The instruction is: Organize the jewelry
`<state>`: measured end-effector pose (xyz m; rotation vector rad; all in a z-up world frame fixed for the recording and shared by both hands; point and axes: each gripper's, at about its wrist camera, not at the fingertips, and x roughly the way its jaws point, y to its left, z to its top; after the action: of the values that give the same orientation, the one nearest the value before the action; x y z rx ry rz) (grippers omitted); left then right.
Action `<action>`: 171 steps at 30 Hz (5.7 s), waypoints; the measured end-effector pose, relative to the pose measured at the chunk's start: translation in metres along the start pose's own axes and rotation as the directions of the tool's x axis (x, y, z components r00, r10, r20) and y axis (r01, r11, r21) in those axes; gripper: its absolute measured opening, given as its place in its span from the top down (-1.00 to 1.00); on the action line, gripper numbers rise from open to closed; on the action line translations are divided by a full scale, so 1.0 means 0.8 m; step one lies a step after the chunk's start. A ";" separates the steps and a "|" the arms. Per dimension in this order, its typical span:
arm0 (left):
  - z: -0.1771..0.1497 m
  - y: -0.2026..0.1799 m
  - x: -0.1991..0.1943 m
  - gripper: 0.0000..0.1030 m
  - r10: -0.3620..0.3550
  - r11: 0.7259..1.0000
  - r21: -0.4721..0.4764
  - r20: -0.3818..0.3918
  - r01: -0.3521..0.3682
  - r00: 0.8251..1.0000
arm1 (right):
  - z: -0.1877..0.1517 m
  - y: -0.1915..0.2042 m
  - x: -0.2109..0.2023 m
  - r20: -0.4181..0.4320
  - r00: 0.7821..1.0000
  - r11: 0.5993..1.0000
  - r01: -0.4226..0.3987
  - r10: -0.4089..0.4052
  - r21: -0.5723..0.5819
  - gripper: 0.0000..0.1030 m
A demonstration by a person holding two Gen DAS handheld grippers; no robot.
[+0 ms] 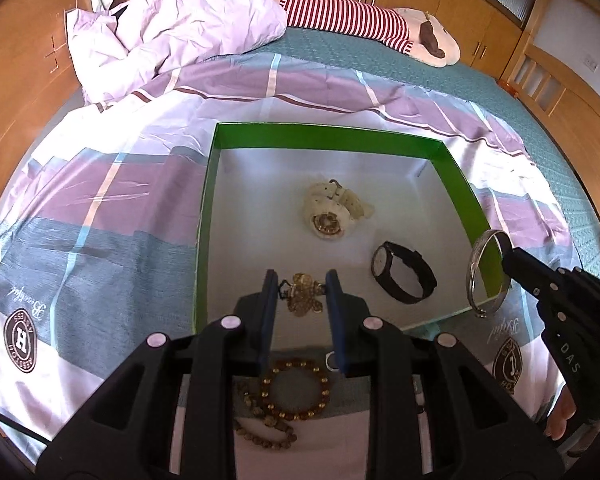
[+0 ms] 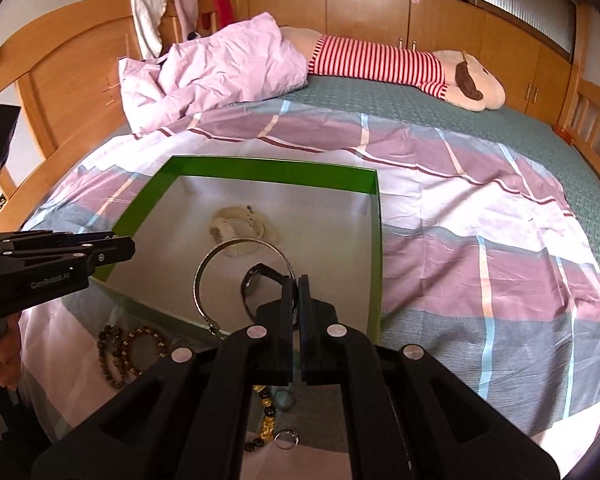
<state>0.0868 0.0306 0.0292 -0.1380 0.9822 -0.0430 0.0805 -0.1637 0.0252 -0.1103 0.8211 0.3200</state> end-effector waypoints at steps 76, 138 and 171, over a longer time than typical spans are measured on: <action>-0.079 0.061 0.068 -0.27 0.090 0.995 -0.009 -0.356 -0.100 0.930 | -0.061 -0.016 0.036 -0.297 0.954 0.999 -0.033 0.030 -0.004 0.81; -0.131 0.006 0.049 0.56 0.063 0.998 0.046 -0.310 -0.051 0.949 | -0.106 0.123 0.067 -0.314 0.943 0.951 -0.196 0.115 -0.238 0.60; -0.104 0.027 0.000 0.59 -0.012 1.000 -0.002 -0.239 0.012 0.971 | -0.105 0.118 0.066 -0.323 0.938 0.961 -0.198 0.129 -0.193 0.66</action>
<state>0.0172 0.0437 -0.0189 -0.1414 1.2224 -0.0718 0.0247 -0.0802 -0.0686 -0.3089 1.1057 0.5639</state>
